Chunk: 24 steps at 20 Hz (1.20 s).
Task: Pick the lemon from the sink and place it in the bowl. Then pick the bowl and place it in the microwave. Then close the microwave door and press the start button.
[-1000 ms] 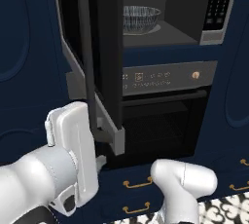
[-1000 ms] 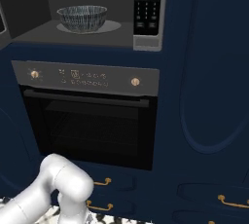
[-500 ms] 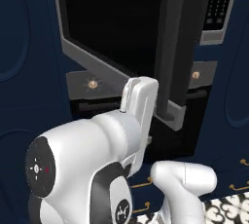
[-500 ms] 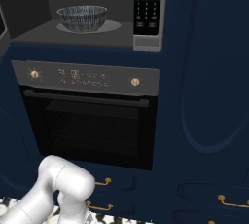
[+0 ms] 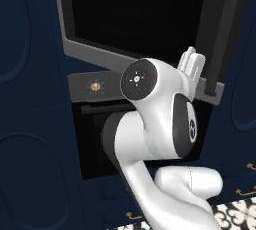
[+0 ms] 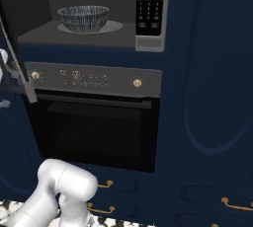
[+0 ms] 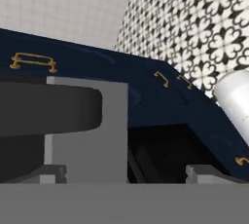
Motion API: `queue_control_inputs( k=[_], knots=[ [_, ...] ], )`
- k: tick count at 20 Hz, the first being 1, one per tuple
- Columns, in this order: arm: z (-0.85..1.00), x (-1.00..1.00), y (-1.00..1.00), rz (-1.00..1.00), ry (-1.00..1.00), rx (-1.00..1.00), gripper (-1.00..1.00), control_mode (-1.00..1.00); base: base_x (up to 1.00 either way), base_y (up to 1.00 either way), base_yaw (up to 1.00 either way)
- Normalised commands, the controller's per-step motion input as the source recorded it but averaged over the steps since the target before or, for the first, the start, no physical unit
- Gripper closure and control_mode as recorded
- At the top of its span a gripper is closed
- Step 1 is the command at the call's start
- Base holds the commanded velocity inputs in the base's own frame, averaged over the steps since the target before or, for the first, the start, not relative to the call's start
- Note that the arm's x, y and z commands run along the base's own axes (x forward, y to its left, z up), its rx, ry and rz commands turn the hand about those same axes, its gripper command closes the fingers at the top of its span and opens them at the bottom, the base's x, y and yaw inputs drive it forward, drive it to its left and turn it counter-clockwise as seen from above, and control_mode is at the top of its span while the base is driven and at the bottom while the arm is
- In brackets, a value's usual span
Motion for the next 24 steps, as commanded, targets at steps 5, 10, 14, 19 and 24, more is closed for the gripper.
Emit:
queue_control_inputs(
  k=[5,10,14,19,24],
  knots=[
    [0.03,1.0,-1.0,0.19,0.09,0.01,-1.0,-1.0,0.0,0.0,0.0],
    [0.0,1.0,-0.95,0.28,0.08,0.0,-1.0,-1.0,0.0,0.0,0.0],
    [0.0,1.0,-0.57,0.22,0.04,-0.01,-1.0,-1.0,0.0,0.0,0.0],
    [0.14,1.0,-0.17,0.08,0.06,-0.04,-1.0,-1.0,0.0,0.0,0.0],
    [0.03,1.0,-0.07,0.04,0.08,-0.06,-1.0,-1.0,0.0,0.0,0.0]
  ],
)
